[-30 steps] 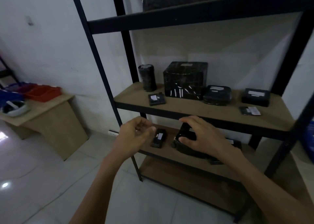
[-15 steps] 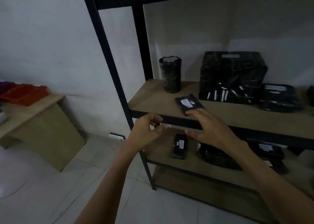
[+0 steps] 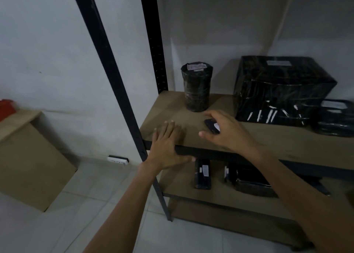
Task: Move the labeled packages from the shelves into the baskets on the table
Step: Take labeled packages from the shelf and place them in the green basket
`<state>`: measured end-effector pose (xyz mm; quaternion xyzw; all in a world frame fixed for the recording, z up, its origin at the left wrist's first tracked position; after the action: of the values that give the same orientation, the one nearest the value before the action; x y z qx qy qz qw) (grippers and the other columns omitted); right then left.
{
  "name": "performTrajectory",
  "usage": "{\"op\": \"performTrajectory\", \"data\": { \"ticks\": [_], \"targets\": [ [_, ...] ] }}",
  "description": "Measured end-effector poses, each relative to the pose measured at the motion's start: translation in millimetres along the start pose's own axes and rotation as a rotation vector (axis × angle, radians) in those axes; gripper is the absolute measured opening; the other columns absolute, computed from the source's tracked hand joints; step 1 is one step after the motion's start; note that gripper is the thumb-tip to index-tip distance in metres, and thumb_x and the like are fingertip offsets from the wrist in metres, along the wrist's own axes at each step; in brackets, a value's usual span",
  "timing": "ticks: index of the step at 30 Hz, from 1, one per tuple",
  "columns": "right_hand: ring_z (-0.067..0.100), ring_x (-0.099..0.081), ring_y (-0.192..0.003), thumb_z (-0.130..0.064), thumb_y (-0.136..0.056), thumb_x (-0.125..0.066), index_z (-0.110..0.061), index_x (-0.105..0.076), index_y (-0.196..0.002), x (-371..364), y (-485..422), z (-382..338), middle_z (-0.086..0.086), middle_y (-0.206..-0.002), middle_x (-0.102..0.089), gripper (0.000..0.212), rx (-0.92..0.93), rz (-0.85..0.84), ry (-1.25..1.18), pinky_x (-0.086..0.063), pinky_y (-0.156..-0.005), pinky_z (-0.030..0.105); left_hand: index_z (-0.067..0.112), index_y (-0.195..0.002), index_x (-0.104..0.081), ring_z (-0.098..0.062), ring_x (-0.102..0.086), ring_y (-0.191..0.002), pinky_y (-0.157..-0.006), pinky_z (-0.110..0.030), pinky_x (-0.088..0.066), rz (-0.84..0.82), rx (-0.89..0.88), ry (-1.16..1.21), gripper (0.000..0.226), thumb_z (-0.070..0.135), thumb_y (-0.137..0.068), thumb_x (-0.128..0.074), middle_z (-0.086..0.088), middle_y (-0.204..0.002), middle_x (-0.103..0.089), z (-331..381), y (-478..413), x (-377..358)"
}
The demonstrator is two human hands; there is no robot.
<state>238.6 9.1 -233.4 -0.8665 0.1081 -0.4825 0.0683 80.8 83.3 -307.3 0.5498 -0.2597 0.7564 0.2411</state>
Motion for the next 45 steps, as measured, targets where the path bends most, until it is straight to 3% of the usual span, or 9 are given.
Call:
{"op": "performTrajectory", "data": {
  "ticks": [5,10,15,18,21,24,30,35,45],
  "targets": [
    [0.016,-0.051,-0.115,-0.039,-0.073,-0.077,-0.021,-0.045,-0.130,-6.3,-45.4,21.7,0.004,-0.130,-0.051,0.067,-0.140,0.119,-0.214,-0.045,-0.094,0.032,0.018,-0.152,-0.013,-0.018,0.008,-0.148,-0.117,-0.051,0.006,-0.062,-0.093,-0.063,0.121,0.091,-0.056,-0.030,-0.001,-0.161,-0.003,-5.9,-21.0,-17.4],
    [0.021,-0.047,-0.121,-0.051,-0.056,-0.083,-0.023,-0.025,-0.140,-13.3,-87.0,47.0,0.004,-0.134,-0.045,0.106,-0.277,0.242,-0.448,-0.043,-0.101,0.041,0.018,-0.152,-0.015,-0.015,-0.003,-0.148,-0.117,-0.048,-0.002,0.005,-0.077,-0.082,0.116,0.091,-0.063,-0.025,0.001,-0.161,-0.011,-10.0,-26.2,-21.7],
    [0.028,-0.019,-0.142,-0.054,-0.040,-0.089,-0.026,0.005,-0.149,-18.1,-127.9,63.9,0.009,-0.156,-0.015,0.147,-0.428,0.250,-0.566,-0.023,-0.114,0.050,0.018,-0.152,-0.018,-0.016,-0.006,-0.148,-0.117,-0.048,-0.005,0.024,-0.086,-0.102,0.114,0.091,-0.064,-0.025,0.001,-0.160,-0.013,-10.9,-27.9,-22.4],
    [0.026,-0.017,-0.143,-0.027,-0.049,-0.092,-0.019,0.007,-0.150,-21.0,-144.9,64.0,0.010,-0.157,-0.013,0.141,-0.400,0.261,-0.709,-0.020,-0.116,0.046,0.018,-0.152,-0.019,-0.017,-0.007,-0.148,-0.117,-0.048,-0.006,0.033,-0.088,-0.101,0.114,0.090,-0.064,-0.028,0.001,-0.160,-0.015,-11.9,-27.5,-22.9],
    [0.022,-0.035,-0.134,-0.017,-0.055,-0.090,-0.015,-0.016,-0.146,-19.9,-153.3,59.7,0.005,-0.145,-0.037,0.117,-0.348,0.275,-0.767,-0.032,-0.112,0.044,0.019,-0.151,-0.024,-0.018,-0.011,-0.148,-0.116,-0.049,-0.009,0.059,-0.090,-0.101,0.112,0.090,-0.065,-0.032,0.001,-0.159,-0.019,-12.0,-27.5,-22.2],
    [0.020,-0.041,-0.129,-0.016,-0.058,-0.088,-0.015,-0.025,-0.138,-19.7,-154.0,61.8,0.004,-0.139,-0.042,0.102,-0.335,0.284,-0.743,-0.037,-0.109,0.041,0.020,-0.150,-0.025,-0.016,-0.012,-0.147,-0.116,-0.048,-0.008,0.069,-0.081,-0.086,0.111,0.090,-0.064,-0.036,0.002,-0.159,-0.020,-12.8,-27.5,-22.2],
    [0.013,-0.044,-0.124,-0.019,-0.050,-0.092,-0.014,-0.026,-0.133,-23.1,-123.7,53.4,0.004,-0.136,-0.046,0.106,-0.183,0.414,-0.655,-0.042,-0.095,0.019,0.021,-0.151,-0.021,-0.014,-0.007,-0.148,-0.117,-0.044,-0.003,0.062,-0.068,-0.074,0.113,0.092,-0.063,-0.032,0.004,-0.160,-0.016,-14.3,-27.8,-23.4],
    [0.014,-0.055,-0.114,-0.024,-0.042,-0.094,-0.015,-0.033,-0.128,-31.6,-98.7,46.4,0.004,-0.126,-0.055,0.105,-0.013,0.470,-0.550,-0.050,-0.093,0.027,0.023,-0.151,-0.024,-0.011,-0.008,-0.147,-0.117,-0.041,-0.003,0.081,-0.062,-0.074,0.114,0.093,-0.061,-0.031,0.006,-0.159,-0.017,-13.1,-27.6,-21.3],
    [0.008,-0.055,-0.106,-0.017,-0.046,-0.093,-0.027,-0.032,-0.122,-27.6,-86.4,38.0,-0.006,-0.117,-0.053,0.098,0.019,0.455,-0.566,-0.041,-0.083,0.003,0.022,-0.149,-0.030,-0.013,-0.015,-0.147,-0.116,-0.044,-0.009,0.116,-0.054,-0.082,0.114,0.093,-0.060,-0.032,0.004,-0.158,-0.024,-11.8,-27.8,-19.8]
  ]
}}
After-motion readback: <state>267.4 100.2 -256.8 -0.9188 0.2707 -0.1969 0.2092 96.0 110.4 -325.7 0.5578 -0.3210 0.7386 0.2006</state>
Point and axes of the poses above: each hand's wrist, its own y-axis away from the middle knuckle, its own x-axis out of the back of the hand, z = x × y, the point moved 7 cm from there along -y, towards the middle knuckle
